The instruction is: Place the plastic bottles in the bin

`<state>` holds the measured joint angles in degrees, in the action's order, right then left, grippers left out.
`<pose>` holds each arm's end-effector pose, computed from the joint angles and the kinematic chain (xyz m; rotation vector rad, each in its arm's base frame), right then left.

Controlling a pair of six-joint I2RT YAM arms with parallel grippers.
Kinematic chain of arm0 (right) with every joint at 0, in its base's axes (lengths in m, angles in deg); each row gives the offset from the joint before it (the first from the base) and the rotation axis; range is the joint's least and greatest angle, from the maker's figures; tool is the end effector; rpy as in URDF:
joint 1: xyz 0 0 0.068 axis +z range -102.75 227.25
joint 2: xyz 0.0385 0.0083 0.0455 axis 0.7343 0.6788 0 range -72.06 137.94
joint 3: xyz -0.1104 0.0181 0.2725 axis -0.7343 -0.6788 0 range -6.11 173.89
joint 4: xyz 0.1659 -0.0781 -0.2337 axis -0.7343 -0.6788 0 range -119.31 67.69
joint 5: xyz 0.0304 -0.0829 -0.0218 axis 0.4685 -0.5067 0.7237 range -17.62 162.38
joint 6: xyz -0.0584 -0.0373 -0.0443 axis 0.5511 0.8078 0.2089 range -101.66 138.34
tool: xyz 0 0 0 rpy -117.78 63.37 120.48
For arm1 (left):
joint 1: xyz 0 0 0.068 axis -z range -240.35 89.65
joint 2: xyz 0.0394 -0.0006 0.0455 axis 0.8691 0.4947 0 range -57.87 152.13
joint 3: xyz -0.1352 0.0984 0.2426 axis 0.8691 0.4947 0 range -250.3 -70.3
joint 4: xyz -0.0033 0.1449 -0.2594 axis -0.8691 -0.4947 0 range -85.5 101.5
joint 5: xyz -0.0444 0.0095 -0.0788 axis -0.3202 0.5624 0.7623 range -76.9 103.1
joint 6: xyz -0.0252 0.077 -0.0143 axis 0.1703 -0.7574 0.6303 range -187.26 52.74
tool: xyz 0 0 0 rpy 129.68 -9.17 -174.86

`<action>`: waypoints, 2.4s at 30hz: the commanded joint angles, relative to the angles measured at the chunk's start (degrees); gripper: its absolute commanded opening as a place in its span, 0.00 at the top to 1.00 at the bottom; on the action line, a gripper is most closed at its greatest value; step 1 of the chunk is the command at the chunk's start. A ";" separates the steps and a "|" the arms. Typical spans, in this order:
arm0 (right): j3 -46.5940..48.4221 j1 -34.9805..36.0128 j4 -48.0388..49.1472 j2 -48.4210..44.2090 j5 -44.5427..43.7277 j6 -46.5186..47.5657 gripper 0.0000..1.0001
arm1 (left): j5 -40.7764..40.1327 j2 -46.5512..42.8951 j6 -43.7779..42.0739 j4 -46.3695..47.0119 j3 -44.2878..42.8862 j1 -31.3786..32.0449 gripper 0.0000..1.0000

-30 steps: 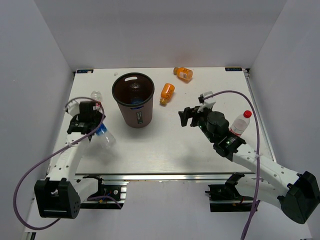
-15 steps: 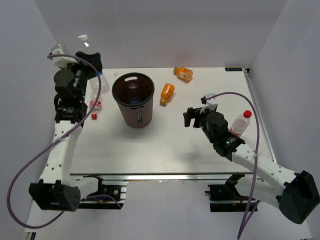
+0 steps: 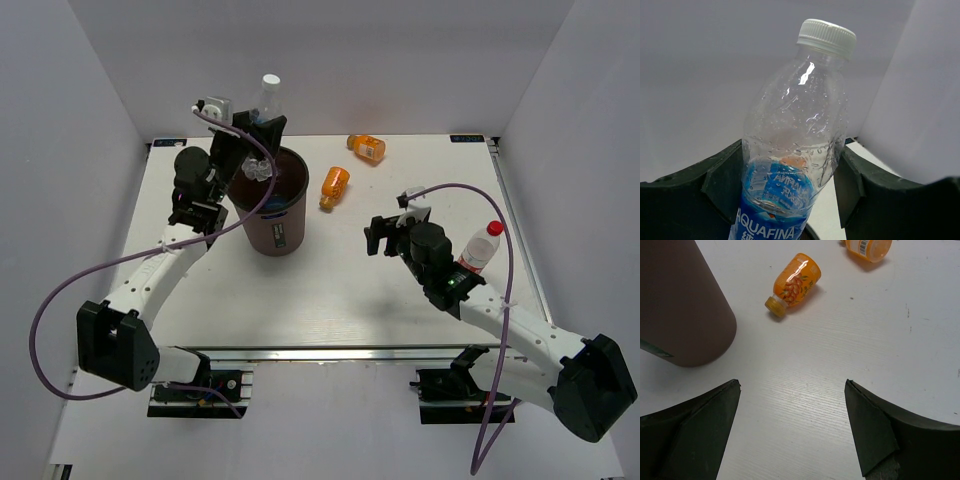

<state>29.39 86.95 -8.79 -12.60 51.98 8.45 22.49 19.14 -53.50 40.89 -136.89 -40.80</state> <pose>0.2436 0.1699 0.2746 -0.1949 1.7415 0.3221 0.3555 -0.1386 0.4476 0.2082 1.2499 -0.6046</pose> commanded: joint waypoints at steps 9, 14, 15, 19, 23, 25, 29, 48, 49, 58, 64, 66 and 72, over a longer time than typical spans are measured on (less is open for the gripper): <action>-0.88 -0.68 2.48 -0.31 1.59 1.01 0.11 | -5.96 -4.24 -0.58 10.51 13.75 -0.13 0.38; -0.53 -0.68 2.65 0.13 1.42 1.01 0.11 | -6.92 -6.08 -0.58 14.90 18.33 -0.13 0.25; -0.61 -0.77 3.26 0.22 1.42 0.93 0.11 | -7.36 -6.69 -0.23 15.61 19.55 -0.13 0.19; 1.75 -1.12 3.10 2.49 1.59 -0.04 0.11 | -8.51 -8.28 0.92 17.46 21.49 -0.13 0.08; 5.53 -1.47 3.09 6.10 -0.07 -4.33 0.11 | -8.51 -9.86 1.09 17.99 23.17 -0.13 0.03; 8.34 -1.91 3.01 8.82 -1.21 -8.80 0.11 | -10.69 -11.26 1.79 18.07 24.22 -0.13 0.03; 16.59 -2.35 -2.06 15.58 -5.77 -15.67 0.11 | -11.76 -15.30 3.20 17.03 25.28 -0.13 0.02; 52.73 -10.96 -16.33 50.49 5.11 -24.30 0.11 | -41.38 -32.45 14.01 -27.27 25.37 -0.13 0.02; 53.17 -10.88 -16.68 50.84 5.02 -24.56 0.11 | -41.64 -31.76 14.19 -27.89 25.11 -0.21 0.02; 67.90 -10.17 -23.27 65.15 -1.12 -28.69 0.11 | -45.58 -30.08 16.65 -33.59 23.35 -0.13 0.02; 80.76 -8.41 -28.37 78.78 -3.33 -30.18 0.11 | -47.61 -35.43 16.21 -33.52 25.27 -0.22 0.02; 84.10 -8.41 -29.33 81.95 -3.24 -31.76 0.11 | -49.11 -36.84 16.39 -33.69 25.89 -0.22 0.02; 79.21 -8.33 -26.27 79.59 -1.75 -31.60 0.30 | -50.08 -38.08 16.30 -34.57 25.89 -0.30 0.02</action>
<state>111.03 78.99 -35.37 69.83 50.45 -21.91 -26.14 -18.65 -37.40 7.60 -111.88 -41.10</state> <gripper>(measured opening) 0.731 0.982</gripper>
